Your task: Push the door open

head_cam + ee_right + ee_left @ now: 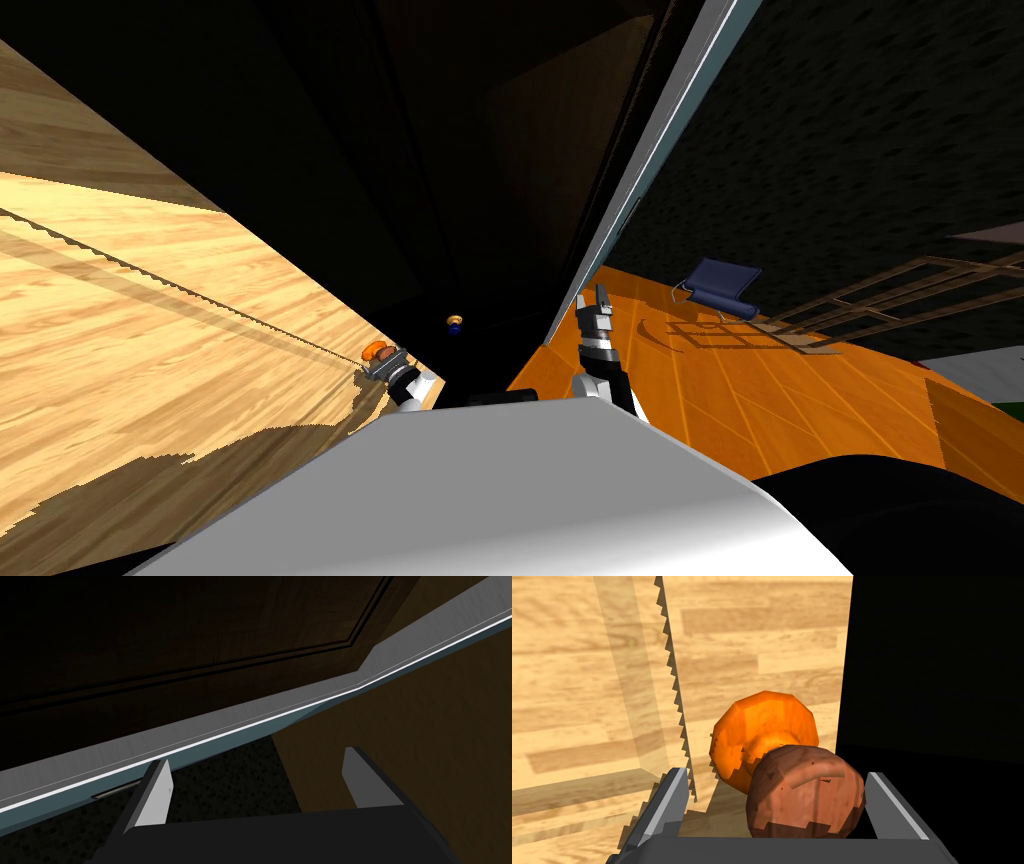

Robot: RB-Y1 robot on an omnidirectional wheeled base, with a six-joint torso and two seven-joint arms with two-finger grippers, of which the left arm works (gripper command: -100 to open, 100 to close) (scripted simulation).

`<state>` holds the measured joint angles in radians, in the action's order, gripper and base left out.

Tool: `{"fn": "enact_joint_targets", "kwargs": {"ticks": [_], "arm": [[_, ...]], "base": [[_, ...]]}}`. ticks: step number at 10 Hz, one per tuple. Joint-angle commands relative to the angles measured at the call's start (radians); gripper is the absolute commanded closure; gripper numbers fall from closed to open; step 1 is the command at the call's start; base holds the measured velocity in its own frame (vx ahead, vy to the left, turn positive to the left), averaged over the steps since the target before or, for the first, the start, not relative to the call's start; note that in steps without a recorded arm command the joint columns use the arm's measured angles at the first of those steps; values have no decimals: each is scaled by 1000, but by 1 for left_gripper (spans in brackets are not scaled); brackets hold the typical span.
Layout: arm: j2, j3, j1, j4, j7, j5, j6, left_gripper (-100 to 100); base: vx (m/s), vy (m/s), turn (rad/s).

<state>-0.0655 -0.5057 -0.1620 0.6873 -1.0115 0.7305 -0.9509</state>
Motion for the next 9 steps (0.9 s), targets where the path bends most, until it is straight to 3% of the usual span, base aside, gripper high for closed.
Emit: {"fn": "enact_joint_targets", "kwargs": {"ticks": [1, 2, 3, 5, 8, 9], "arm": [[-31, -16, -15, -50, -21, 5, -50, 100], [-31, -16, -15, -78, -21, 5, -52, 100], [-37, -39, -17, -88, -18, 16, -63, 100], [-37, -39, -17, -88, -18, 16, -63, 100], [-49, -85, -22, -109, -11, 39, -84, 100], [-49, -85, -22, -109, -11, 39, -84, 100]], "base": [[-1, -8, 6], [0, 5, -12], [21, 37, -113], [26, 30, -19], [37, 48, -75], [41, 72, -21]]}}
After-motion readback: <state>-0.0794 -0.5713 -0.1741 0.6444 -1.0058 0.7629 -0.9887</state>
